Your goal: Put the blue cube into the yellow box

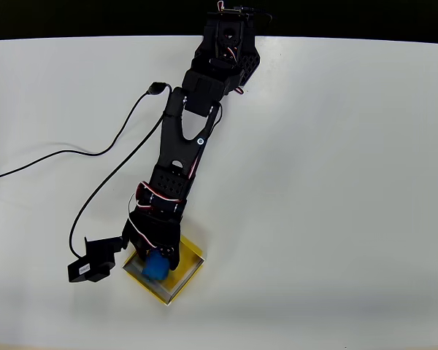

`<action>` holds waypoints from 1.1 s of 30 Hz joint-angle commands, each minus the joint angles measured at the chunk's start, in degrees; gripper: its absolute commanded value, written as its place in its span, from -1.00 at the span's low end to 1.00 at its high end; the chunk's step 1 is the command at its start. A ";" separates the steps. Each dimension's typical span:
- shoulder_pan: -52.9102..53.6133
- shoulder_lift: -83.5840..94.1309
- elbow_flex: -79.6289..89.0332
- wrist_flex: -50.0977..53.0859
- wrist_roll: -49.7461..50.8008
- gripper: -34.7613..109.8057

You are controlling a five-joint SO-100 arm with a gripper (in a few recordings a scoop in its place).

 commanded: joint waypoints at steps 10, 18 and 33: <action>-3.69 30.23 0.70 6.77 -0.70 -0.10; -5.19 49.39 12.22 7.56 -2.99 -0.10; -14.50 84.37 55.90 8.00 -4.39 -0.27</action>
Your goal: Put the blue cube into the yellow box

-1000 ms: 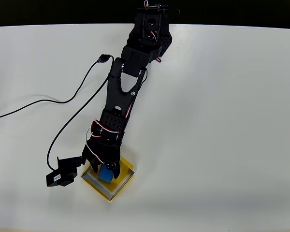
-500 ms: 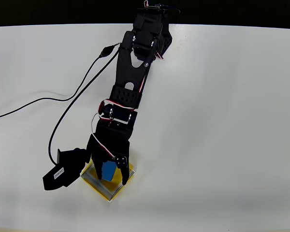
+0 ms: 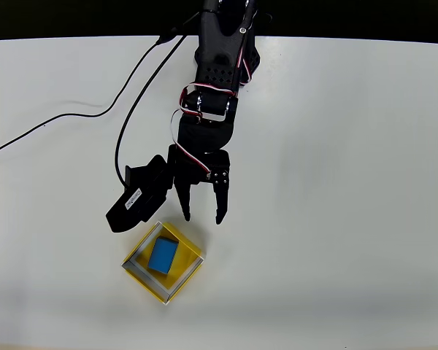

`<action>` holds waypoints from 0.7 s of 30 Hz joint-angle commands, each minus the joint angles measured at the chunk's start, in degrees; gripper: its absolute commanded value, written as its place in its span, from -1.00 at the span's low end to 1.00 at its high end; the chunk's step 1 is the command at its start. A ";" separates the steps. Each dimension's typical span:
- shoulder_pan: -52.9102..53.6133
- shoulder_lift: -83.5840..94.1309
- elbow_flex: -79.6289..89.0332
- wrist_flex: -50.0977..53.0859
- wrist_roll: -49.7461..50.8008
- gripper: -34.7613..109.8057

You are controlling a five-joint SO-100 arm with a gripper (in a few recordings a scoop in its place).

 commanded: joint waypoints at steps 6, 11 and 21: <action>-6.68 22.32 21.36 5.27 0.62 -0.41; -7.03 36.30 37.27 4.48 0.18 -0.52; -4.39 49.75 43.86 26.02 1.23 -0.52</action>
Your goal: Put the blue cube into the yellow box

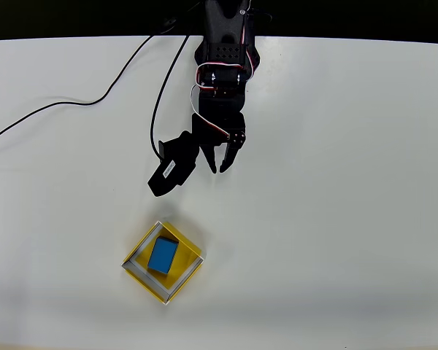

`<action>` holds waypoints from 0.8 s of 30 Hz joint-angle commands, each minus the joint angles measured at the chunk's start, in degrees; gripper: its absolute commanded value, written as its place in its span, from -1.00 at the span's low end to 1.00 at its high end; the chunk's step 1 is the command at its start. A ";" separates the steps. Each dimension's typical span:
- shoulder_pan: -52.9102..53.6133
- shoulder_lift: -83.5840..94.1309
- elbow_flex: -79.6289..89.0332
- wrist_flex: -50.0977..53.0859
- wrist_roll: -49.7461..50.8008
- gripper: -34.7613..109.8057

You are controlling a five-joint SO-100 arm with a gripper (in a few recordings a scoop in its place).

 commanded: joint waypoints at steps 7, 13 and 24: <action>2.20 4.83 1.58 25.31 -0.53 -0.52; 3.43 4.83 1.58 26.19 3.43 -0.51; 3.78 4.75 1.58 26.10 3.87 -0.51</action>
